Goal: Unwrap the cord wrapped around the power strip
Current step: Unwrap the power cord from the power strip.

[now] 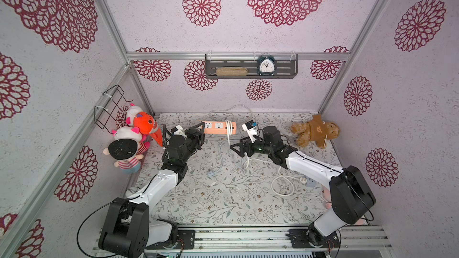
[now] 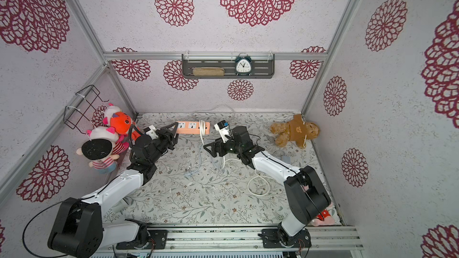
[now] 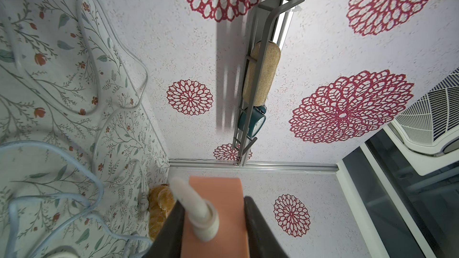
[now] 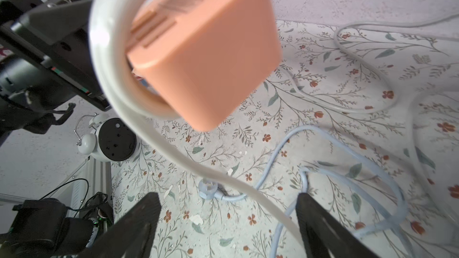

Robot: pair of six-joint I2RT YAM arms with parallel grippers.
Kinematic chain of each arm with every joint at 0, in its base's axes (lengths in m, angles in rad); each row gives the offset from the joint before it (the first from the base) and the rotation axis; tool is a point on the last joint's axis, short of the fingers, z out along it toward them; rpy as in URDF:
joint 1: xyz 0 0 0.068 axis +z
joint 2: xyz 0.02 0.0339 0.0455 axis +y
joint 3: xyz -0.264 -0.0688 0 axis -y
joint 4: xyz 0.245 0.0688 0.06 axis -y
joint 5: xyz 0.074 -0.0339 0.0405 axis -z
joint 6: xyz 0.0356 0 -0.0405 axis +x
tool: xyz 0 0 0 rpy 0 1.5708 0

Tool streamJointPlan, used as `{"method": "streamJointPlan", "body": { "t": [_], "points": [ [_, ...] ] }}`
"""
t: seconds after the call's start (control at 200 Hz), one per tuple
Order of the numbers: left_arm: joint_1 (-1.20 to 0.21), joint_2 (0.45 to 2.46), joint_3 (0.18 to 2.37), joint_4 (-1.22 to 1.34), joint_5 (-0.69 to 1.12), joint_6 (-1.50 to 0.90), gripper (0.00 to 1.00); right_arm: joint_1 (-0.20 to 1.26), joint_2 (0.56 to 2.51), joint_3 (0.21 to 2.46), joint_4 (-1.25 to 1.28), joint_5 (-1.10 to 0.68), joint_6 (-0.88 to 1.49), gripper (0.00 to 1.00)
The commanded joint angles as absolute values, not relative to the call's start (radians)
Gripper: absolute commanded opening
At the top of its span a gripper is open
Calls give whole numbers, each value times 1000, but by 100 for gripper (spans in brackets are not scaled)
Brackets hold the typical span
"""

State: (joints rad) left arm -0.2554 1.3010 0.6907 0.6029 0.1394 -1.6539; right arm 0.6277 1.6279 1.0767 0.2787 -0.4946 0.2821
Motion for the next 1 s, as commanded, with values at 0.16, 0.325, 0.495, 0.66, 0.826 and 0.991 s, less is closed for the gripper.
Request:
{"method": "streamJointPlan", "body": {
  "t": [0.16, 0.325, 0.495, 0.66, 0.826, 0.991],
  "points": [
    [-267, 1284, 698, 665, 82, -1670, 0, 664, 1668, 1101, 449, -482, 333, 57],
    [-262, 1264, 698, 570, 36, -1592, 0, 664, 1569, 1051, 382, -447, 305, 16],
    [-253, 1241, 715, 440, 60, -1498, 0, 638, 1476, 1062, 232, -408, 230, 0],
    [-238, 1175, 670, 373, 82, -1483, 0, 593, 1466, 1145, 110, -412, 223, 0],
    [-228, 1164, 640, 451, 86, -1542, 0, 642, 1499, 1064, 188, -429, 257, 27],
    [-233, 1186, 634, 530, 109, -1614, 0, 670, 1562, 974, 431, -424, 261, 67]
  ]
}}
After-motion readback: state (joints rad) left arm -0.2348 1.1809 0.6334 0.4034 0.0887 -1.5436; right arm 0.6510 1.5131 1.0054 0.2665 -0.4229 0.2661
